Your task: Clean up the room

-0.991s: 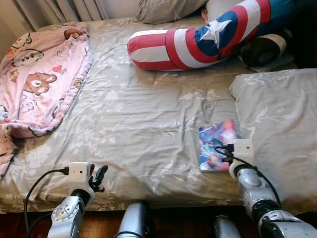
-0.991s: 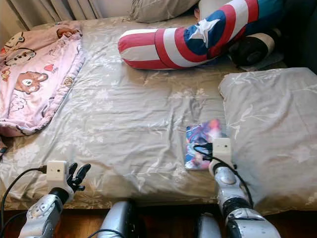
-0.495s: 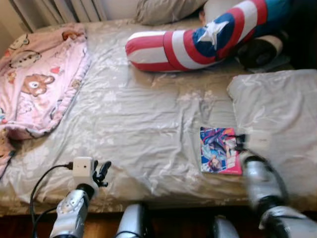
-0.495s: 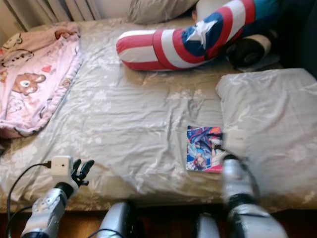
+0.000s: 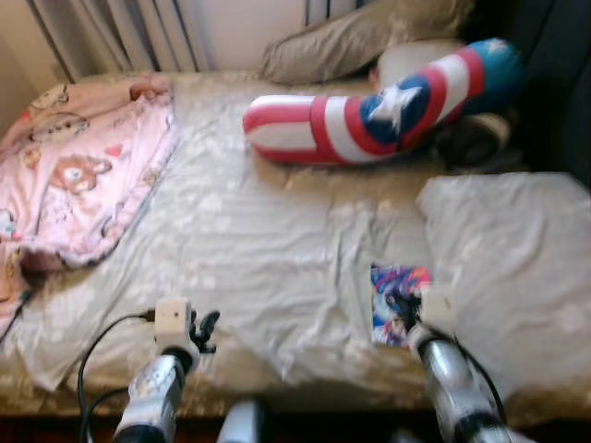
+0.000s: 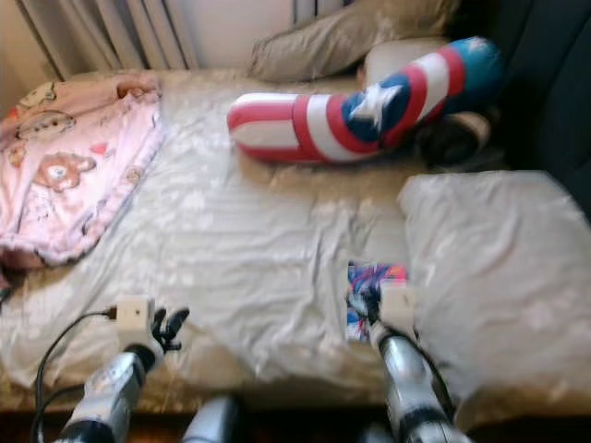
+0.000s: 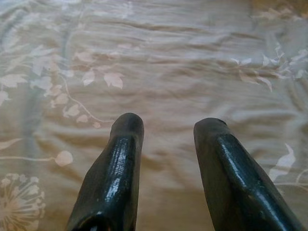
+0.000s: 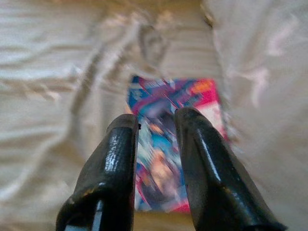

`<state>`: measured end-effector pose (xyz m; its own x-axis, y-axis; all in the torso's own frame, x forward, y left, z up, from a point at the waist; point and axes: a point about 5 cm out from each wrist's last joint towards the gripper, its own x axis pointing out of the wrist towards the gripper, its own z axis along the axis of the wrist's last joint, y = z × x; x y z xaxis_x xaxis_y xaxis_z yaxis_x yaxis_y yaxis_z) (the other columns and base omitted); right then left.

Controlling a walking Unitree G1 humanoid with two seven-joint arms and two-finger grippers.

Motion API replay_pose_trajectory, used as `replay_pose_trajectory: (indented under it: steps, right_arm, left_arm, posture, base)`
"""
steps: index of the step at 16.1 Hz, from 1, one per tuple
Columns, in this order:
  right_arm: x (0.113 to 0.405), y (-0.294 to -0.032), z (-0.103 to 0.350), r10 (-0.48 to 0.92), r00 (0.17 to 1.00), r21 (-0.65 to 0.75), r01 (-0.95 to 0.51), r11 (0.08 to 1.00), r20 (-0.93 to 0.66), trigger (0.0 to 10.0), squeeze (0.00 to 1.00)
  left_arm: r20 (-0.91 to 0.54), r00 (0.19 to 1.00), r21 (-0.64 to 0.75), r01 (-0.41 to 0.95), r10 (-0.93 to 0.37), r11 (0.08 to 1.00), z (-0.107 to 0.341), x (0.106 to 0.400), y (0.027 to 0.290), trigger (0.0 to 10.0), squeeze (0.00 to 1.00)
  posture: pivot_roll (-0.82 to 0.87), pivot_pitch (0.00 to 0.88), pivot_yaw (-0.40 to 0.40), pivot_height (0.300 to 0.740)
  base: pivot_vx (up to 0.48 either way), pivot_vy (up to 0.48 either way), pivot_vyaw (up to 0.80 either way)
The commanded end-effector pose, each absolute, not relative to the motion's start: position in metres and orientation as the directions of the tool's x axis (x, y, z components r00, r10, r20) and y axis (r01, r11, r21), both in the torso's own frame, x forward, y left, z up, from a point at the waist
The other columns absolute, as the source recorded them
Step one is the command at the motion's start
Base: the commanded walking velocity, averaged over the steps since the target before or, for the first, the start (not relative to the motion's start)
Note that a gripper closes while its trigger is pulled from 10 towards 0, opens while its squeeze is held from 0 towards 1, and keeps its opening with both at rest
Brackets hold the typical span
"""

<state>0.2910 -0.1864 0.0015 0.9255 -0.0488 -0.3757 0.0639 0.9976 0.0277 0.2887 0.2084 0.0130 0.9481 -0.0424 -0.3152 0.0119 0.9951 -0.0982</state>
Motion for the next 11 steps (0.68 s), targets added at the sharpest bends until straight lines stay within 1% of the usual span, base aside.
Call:
replay_pose_trajectory:
  steps: [1,2,5,7,8,9,11]
  right_arm:
    - [0.285,-0.188,-0.006,-0.056,0.909,0.03,0.075,0.997,-0.413,10.0,0.0]
    - [0.267,-0.196,-0.022,-0.09,0.868,0.055,0.133,0.99,-0.488,10.0,0.0]
    - [0.244,-0.204,-0.041,-0.132,0.798,0.05,0.199,0.979,-0.588,10.0,0.0]
    - [0.225,-0.206,-0.055,-0.15,0.743,0.048,0.238,0.97,-0.652,10.0,0.0]
    - [0.218,-0.205,-0.059,-0.134,0.737,0.099,0.264,0.96,-0.663,10.0,0.0]
    - [0.216,-0.203,-0.061,-0.13,0.733,0.102,0.263,0.96,-0.668,10.0,0.0]
    - [0.21,-0.204,-0.065,-0.15,0.702,0.091,0.294,0.951,-0.696,10.0,0.0]
  left_arm:
    - [-0.348,0.937,-0.074,0.017,-0.042,0.997,0.007,0.285,0.209,10.0,0.0]
    - [-0.401,0.915,-0.065,0.008,-0.033,0.998,-0.002,0.28,0.209,10.0,0.0]
    - [-0.476,0.879,-0.055,0.005,-0.031,0.998,-0.016,0.269,0.205,10.0,0.0]
    - [-0.54,0.842,-0.048,-0.025,-0.005,0.999,-0.029,0.256,0.206,10.0,0.0]
    - [-0.581,0.814,-0.043,-0.012,-0.015,0.999,-0.037,0.248,0.202,10.0,0.0]
    - [-0.606,0.795,-0.038,-0.005,-0.019,0.999,-0.041,0.244,0.201,10.0,0.0]
    - [-0.64,0.768,-0.029,0.0,-0.018,1.0,-0.047,0.238,0.2,10.0,0.0]
  posture:
    - [0.06,0.0,0.011,0.679]
    - [0.05,0.0,0.003,0.679]
    - [0.04,0.0,-0.004,0.679]
    - [0.04,0.0,-0.006,0.679]
    - [0.04,0.0,0.0,0.679]
    - [0.04,0.0,0.004,0.684]
    - [0.03,0.0,0.01,0.714]
  base:
    - [0.0,0.0,0.0]
    - [0.0,0.0,0.0]
    - [0.0,0.0,0.0]
    - [0.0,0.0,0.0]
    - [0.0,0.0,0.0]
    - [0.0,0.0,0.0]
    - [0.0,0.0,0.0]
